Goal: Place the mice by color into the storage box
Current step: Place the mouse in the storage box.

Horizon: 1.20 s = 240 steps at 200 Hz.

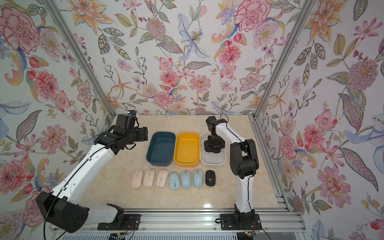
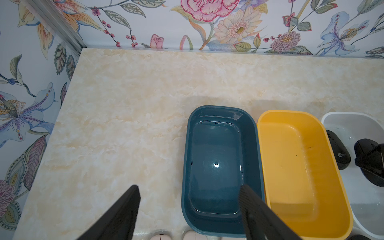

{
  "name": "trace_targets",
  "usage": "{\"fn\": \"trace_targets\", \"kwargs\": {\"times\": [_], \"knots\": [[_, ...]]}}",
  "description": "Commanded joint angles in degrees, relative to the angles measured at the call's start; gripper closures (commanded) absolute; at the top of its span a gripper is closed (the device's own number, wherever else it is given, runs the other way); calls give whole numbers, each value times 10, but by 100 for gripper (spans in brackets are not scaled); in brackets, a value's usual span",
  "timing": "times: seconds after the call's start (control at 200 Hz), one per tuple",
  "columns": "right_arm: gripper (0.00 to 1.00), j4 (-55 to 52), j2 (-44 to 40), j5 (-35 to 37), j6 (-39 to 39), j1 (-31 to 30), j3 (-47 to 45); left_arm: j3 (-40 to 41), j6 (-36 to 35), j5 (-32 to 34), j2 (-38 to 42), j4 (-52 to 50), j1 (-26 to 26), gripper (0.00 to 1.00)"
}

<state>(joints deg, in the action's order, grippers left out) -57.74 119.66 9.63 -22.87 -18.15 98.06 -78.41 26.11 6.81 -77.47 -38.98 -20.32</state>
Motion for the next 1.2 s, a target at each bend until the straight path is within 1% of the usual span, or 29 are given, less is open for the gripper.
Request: {"fn": "trace_targets", "kwargs": {"times": [0.0, 0.15, 0.235, 0.36, 0.43, 0.565, 0.695, 0.805, 0.91, 1.055, 1.195], "knots": [[41, 3, 13, 2, 5, 5, -7, -17, -9, 6, -8, -12, -6, 22], [38, 6, 21, 3, 7, 6, -6, -17, -11, 6, -9, -12, -6, 22], [32, 4, 25, 3, 6, 6, -2, -16, -11, 5, -8, -11, -6, 22], [29, 6, 23, 2, 6, 6, -3, -14, -8, 5, -7, -11, -6, 22], [26, 4, 22, 5, 8, 7, 1, -13, -7, 6, -6, -11, -6, 22], [26, -5, 21, 5, 12, 7, 12, -10, -5, 7, -4, -11, -6, 22], [27, -17, -4, 7, 10, 3, 21, -9, -4, 7, -1, -11, -6, 22], [27, -35, -43, 26, 7, -10, 18, -7, -5, 4, -1, -11, -6, 22], [27, -51, -96, 49, -4, -32, -11, -1, -5, 0, 1, -12, -6, 22], [27, -57, -197, 53, -47, -81, -113, 16, 3, 11, 23, -11, -8, 22], [25, -78, -287, 72, -122, -149, -213, 40, -4, 7, 34, -12, -8, 22]]}}
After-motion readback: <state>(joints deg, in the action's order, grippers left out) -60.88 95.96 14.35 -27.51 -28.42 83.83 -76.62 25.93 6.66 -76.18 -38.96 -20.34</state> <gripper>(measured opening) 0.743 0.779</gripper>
